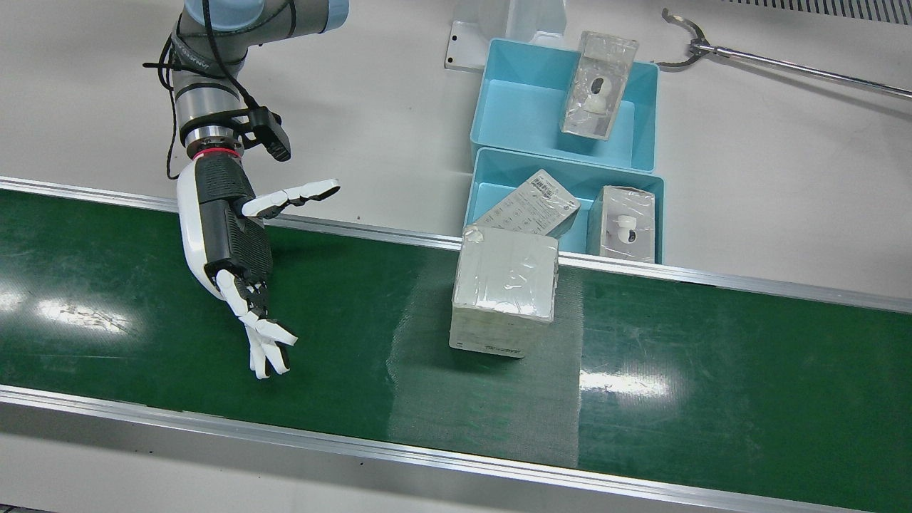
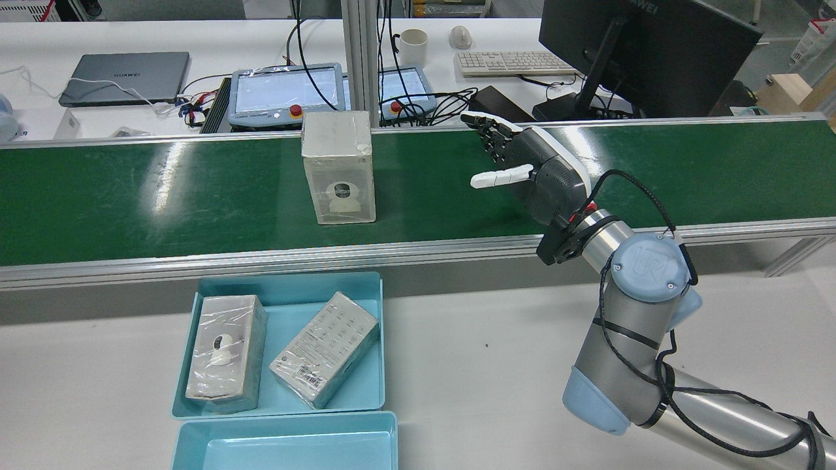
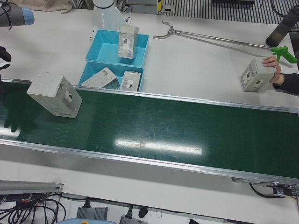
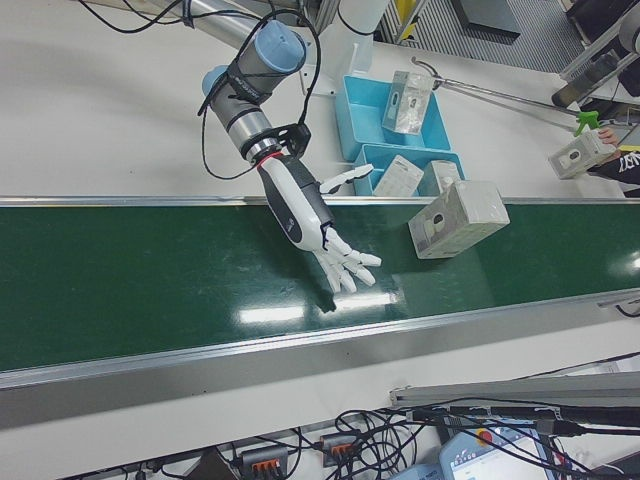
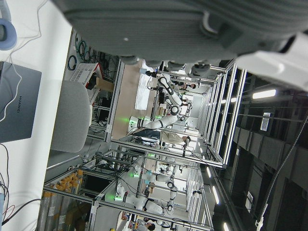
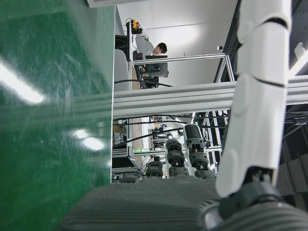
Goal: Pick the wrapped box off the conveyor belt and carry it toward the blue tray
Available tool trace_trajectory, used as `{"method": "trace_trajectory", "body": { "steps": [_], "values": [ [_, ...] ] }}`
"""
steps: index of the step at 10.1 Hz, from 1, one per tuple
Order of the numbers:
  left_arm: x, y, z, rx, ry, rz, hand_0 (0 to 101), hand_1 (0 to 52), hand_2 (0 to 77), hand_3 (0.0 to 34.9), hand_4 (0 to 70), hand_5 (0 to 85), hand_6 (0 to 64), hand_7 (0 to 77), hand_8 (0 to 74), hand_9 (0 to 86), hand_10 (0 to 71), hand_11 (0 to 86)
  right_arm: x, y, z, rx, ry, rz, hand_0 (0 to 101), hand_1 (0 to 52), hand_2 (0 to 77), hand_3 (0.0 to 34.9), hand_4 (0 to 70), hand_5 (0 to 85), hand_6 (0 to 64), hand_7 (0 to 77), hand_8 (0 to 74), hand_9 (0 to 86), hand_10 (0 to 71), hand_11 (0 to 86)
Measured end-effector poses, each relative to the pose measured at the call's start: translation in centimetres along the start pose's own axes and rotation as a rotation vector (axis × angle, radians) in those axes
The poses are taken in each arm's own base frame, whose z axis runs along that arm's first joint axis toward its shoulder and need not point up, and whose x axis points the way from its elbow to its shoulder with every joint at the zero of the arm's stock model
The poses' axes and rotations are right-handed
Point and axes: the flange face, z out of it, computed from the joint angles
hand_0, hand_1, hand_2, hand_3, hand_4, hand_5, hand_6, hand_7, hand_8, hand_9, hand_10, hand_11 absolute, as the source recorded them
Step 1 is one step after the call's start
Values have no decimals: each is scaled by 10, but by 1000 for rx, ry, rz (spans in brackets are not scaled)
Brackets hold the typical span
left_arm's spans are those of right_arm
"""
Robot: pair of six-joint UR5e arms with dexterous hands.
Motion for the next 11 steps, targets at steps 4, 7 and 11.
{"method": "trace_trajectory", "body": {
  "steps": [4, 7, 11],
  "values": [
    [0, 0, 0, 0, 0, 0, 0, 0, 5, 0, 0, 11, 5, 5, 5, 5, 5, 5, 2, 7, 4, -27, -1, 16, 467, 120, 76, 0, 109, 180, 33, 33, 22, 49, 0, 5],
    [0, 0, 0, 0, 0, 0, 0, 0, 5, 0, 0, 11, 5, 5, 5, 5, 5, 5, -1, 3, 2, -24, -3, 12, 468, 120, 76, 0, 125, 191, 33, 33, 22, 49, 0, 5],
    [0, 0, 0, 0, 0, 0, 0, 0, 11, 0, 0, 11, 5, 5, 5, 5, 5, 5, 1, 2, 2, -22, -2, 7, 468, 120, 76, 0, 125, 191, 33, 33, 22, 49, 0, 5]
  ]
}}
